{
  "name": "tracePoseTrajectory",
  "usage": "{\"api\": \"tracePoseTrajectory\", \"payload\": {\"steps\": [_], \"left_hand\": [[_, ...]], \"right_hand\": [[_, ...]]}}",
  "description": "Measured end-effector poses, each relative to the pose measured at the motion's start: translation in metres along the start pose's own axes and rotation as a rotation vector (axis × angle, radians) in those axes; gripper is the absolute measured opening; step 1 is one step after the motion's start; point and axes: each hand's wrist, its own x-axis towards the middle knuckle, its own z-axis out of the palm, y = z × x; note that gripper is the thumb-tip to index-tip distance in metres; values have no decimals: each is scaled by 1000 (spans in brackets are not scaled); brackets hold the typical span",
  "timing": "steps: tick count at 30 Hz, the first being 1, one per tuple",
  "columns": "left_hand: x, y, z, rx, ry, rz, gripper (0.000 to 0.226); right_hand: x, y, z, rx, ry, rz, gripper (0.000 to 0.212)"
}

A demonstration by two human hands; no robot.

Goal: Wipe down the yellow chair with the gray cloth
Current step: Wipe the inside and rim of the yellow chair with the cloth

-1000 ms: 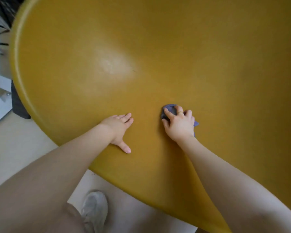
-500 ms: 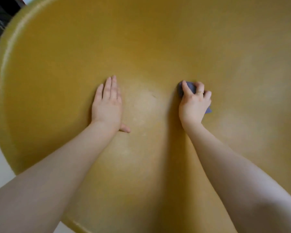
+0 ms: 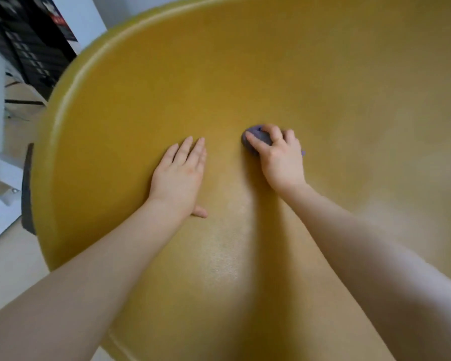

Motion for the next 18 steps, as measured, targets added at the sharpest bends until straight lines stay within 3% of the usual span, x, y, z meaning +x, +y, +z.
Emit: {"api": "tracePoseTrajectory", "payload": {"steps": [3,6,11,14,18], "left_hand": [[-5,-17,-2,58,35,-89,129],[-8,-27,-5,42,91,-158,135],[-13,-37,-14,8,102,-195,136],[-11,-48,-23,31,123,-200,133],[-1,-51,-26,31,134,-160,130]], "right_hand": [[29,9,2,33,116,275,36],[31,-44,17,298,167,494,35],[12,-127,11,514,55,263,32],[34,-99,4,430,26,82,30],[105,-46,-5,187,244,110,35]]}}
